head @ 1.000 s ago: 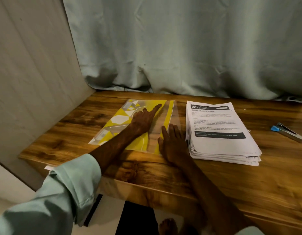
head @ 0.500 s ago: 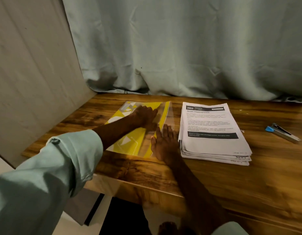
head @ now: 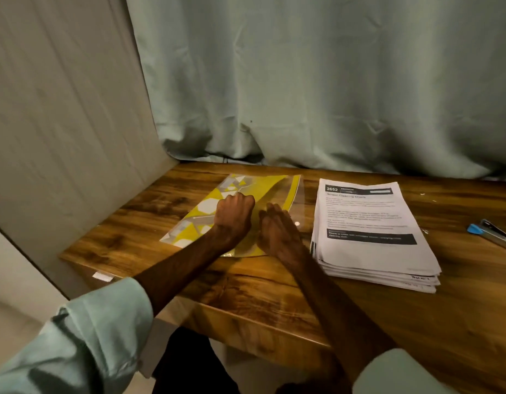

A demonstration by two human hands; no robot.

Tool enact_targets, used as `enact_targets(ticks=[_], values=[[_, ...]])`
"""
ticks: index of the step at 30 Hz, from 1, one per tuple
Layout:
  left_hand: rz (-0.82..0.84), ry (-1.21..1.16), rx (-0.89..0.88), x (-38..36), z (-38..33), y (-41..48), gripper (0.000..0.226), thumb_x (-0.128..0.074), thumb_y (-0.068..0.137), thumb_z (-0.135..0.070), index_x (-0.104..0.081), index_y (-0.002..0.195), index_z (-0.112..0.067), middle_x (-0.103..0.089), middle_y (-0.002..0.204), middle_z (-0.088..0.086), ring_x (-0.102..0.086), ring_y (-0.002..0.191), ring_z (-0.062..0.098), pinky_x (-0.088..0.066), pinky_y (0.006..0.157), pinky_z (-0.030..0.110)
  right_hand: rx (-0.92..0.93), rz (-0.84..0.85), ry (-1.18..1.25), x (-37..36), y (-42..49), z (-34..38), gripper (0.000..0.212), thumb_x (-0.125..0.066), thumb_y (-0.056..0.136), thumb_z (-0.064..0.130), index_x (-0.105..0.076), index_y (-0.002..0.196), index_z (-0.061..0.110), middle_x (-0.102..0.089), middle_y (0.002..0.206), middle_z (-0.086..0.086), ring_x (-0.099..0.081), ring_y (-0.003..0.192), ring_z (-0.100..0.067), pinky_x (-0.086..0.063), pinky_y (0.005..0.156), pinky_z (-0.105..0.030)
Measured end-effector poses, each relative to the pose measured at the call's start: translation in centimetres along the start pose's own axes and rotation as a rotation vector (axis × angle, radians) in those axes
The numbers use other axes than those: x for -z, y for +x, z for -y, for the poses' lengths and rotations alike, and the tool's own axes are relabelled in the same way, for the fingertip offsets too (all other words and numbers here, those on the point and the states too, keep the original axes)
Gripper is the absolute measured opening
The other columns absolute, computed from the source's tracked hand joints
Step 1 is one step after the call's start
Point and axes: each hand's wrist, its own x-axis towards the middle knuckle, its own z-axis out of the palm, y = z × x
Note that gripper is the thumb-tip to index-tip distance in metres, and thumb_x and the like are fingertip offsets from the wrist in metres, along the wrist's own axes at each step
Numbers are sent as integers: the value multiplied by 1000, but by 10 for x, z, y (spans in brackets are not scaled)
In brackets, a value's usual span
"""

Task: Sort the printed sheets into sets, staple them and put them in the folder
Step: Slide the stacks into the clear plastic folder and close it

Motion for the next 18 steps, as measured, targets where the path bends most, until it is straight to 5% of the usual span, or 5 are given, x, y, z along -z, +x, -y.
enact_targets(ticks=[6, 18], values=[[-119, -97, 59, 2, 41, 11, 15, -57, 89, -7, -63, 101, -14, -66, 103, 16, -62, 95, 41, -32, 63, 37, 21, 259, 0, -1, 39, -2, 68, -43, 90, 71, -36, 147, 35, -29, 158, -7, -28, 142, -38, -28, 111, -59], [-225, -74, 70, 11, 43, 14, 25, -53, 89, -1, -67, 106, -12, -69, 101, 14, -65, 91, 37, -33, 63, 35, -16, 288, -58, -8, 39, 6, 67, -33, 95, 71, -26, 153, 38, -16, 165, -8, -17, 149, -42, -18, 116, -63]])
